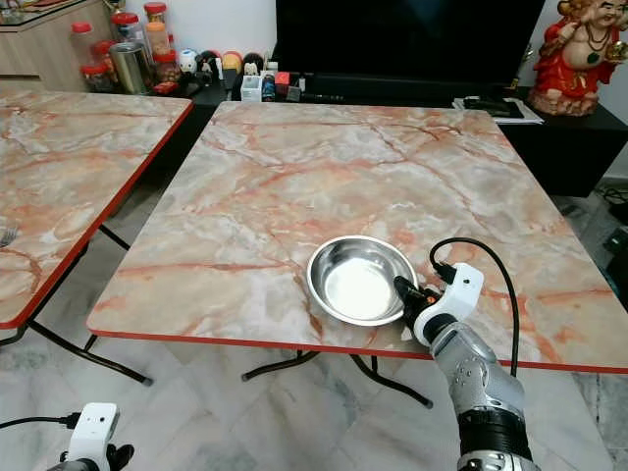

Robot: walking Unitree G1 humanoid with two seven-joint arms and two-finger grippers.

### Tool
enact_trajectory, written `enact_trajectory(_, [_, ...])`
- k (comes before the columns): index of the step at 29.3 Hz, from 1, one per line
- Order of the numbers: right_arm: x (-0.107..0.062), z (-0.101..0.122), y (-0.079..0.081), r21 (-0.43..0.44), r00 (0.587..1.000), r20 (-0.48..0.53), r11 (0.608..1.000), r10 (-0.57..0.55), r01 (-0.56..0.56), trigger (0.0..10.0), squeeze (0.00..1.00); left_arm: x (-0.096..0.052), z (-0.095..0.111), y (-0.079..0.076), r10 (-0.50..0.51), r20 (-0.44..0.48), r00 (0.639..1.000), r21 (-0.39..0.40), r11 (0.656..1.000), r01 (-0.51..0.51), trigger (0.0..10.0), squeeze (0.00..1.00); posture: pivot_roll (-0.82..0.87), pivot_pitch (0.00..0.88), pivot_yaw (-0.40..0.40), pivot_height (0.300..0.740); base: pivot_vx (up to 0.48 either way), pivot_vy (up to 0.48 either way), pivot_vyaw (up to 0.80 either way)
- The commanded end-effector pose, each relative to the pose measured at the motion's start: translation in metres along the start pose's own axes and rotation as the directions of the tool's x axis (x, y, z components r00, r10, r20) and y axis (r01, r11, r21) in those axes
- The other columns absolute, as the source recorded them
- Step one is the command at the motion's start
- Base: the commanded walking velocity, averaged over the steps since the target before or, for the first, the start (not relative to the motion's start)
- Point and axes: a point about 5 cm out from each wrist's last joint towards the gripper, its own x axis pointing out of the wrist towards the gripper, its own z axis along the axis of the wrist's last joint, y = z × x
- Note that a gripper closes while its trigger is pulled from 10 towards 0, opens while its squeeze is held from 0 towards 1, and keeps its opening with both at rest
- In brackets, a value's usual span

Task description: Setting the table

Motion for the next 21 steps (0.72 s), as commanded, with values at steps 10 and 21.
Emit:
enact_trajectory(10, [0.001, 0.005, 0.000, -0.006, 1.000, 0.015, 1.000, 0.003, -0.003, 10.0, 0.88, -0.001, -0.002, 0.004, 0.012, -0.016, 1.000, 0.002, 1.000, -0.012, 10.0, 0.00, -0.02, 0.000, -0.027, 0.736, 0.000, 0.000, 0.00])
enact_trajectory(21, [0.002, 0.012, 0.004, -0.006, 0.998, 0.053, 1.000, 0.016, -0.016, 10.0, 0.88, -0.001, -0.002, 0.004, 0.011, -0.015, 1.000, 0.000, 1.000, -0.011, 10.0, 0.00, -0.02, 0.000, -0.028, 0.736, 0.000, 0.000, 0.00])
